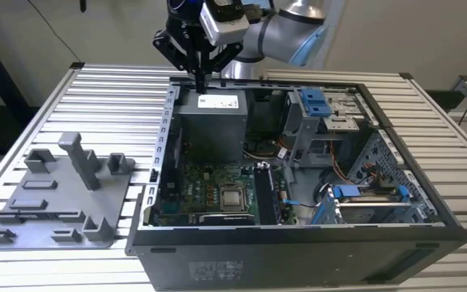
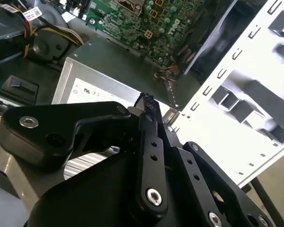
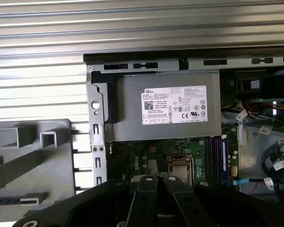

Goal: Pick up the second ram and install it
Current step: 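Reach for the second ram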

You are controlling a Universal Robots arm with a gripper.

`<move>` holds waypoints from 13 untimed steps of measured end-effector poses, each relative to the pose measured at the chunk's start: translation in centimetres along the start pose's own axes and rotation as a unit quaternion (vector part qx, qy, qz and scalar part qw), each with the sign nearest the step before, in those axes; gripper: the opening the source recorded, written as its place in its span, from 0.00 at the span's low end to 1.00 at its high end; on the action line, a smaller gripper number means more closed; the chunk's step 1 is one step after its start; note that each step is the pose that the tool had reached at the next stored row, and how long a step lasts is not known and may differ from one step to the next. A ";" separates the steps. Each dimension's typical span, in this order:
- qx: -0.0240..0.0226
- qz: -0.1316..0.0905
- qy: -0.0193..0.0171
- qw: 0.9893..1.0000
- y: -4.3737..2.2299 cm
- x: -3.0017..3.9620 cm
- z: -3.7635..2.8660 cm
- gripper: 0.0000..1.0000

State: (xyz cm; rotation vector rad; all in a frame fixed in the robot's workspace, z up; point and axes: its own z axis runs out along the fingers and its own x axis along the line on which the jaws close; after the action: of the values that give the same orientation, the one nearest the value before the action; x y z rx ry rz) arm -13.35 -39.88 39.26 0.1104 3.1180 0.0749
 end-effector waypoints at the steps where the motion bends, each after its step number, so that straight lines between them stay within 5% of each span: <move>1: 0.000 0.000 0.000 1.000 -0.01 0.22 0.00 0.11; 13: 0.000 0.000 0.000 1.000 -0.14 2.04 -0.03 0.11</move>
State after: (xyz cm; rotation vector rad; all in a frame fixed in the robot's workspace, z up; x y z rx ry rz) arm -15.40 -39.88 39.25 0.1104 3.1180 0.0753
